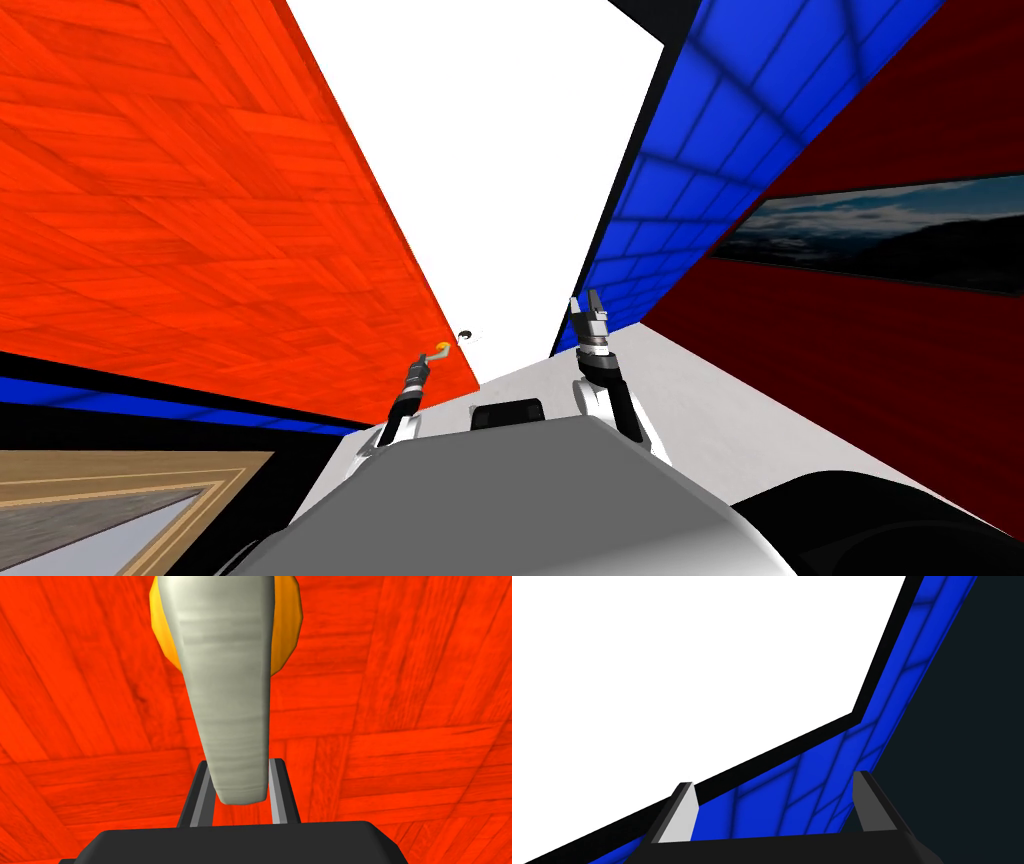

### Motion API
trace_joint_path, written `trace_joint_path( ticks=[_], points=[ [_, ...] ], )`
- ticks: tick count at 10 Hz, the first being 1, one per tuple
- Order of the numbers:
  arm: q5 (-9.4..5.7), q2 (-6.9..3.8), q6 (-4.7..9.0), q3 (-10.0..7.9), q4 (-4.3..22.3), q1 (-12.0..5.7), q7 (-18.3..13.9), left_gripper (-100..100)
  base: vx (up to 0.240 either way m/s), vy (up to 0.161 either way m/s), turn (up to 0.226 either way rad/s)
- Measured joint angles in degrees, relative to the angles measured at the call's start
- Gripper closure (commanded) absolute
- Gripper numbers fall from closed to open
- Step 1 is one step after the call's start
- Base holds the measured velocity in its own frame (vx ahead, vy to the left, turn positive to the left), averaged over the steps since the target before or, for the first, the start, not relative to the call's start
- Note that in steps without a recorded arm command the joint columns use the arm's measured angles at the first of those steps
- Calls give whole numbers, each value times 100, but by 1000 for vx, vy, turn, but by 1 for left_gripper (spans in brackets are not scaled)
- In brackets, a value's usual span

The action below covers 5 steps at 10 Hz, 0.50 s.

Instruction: Pull the door open

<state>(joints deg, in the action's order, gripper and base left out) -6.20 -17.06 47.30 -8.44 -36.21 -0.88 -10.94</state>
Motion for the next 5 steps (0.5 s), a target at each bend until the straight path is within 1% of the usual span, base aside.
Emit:
trace_joint_path(
  ticks=[1,2,3,4,5],
  points=[
    [-9,-88,65,-11,22,68,-73,100,-147,-63,-156],
    [-15,-133,49,-25,-156,231,-109,100,-115,-17,-51],
    [-8,-173,117,-7,-48,221,-153,100,-155,2,-203],
    [3,-249,236,26,65,230,-242,100,-207,22,-249],
    [20,-325,298,72,19,301,-351,100,-221,11,-186]
  ],
)
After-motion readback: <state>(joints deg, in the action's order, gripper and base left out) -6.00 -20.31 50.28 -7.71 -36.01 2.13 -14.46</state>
